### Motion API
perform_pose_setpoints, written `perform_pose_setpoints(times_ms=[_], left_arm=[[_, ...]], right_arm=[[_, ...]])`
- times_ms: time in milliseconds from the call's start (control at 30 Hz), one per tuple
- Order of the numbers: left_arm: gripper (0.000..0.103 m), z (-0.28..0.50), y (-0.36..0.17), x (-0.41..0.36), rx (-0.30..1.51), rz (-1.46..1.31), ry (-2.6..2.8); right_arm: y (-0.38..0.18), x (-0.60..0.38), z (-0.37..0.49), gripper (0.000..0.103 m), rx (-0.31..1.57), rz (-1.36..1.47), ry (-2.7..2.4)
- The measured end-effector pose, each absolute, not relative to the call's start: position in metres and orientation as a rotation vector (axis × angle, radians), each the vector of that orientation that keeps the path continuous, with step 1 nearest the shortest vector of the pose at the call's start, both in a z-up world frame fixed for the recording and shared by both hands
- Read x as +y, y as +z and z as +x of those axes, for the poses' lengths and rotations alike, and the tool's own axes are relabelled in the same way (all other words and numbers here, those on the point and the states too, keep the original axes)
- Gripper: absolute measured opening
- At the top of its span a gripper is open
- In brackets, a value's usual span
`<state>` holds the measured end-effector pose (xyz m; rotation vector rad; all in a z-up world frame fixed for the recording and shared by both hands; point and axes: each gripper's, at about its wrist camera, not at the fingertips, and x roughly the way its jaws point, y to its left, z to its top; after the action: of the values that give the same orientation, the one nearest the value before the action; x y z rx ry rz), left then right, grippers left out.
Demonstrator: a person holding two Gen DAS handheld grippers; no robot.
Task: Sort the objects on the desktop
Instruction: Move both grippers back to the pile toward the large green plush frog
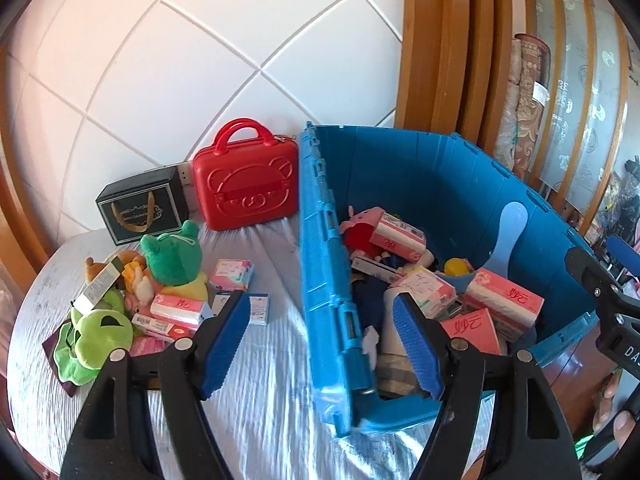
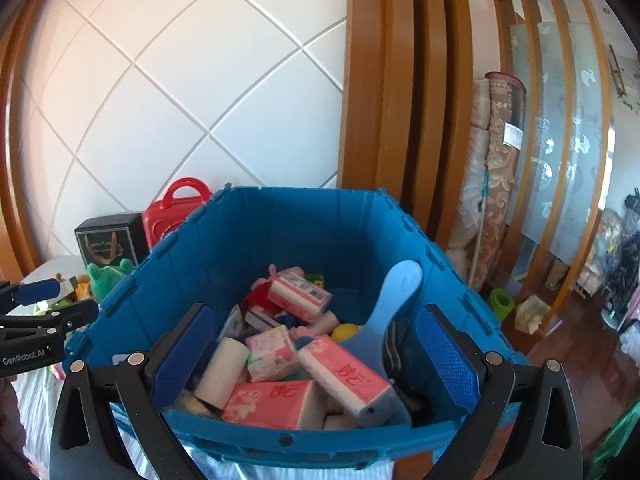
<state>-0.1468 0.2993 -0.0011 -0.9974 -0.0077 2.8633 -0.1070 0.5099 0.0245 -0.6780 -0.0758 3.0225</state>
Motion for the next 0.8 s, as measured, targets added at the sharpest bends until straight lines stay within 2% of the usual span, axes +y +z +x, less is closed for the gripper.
perform_pose_setpoints(times_ms=[300, 567, 800], left_arm=[[0.073, -0.138, -0.019, 0.202, -0.107, -1.114, 2.965], [0.073, -0.12, -0.038, 0.089, -0.179, -1.19, 3.069], [0.073, -0.114, -0.065, -0.018, -0.23, -1.346, 3.132]], right_arm=[[0.02, 0.434, -0.117, 0.103, -0.126, -0.717, 3.157], [0.028, 0.325, -0.118, 0.103, -0.253, -0.713, 3.304], [0.011, 0.222, -0.13, 0.103, -0.303, -0.869, 3.378]])
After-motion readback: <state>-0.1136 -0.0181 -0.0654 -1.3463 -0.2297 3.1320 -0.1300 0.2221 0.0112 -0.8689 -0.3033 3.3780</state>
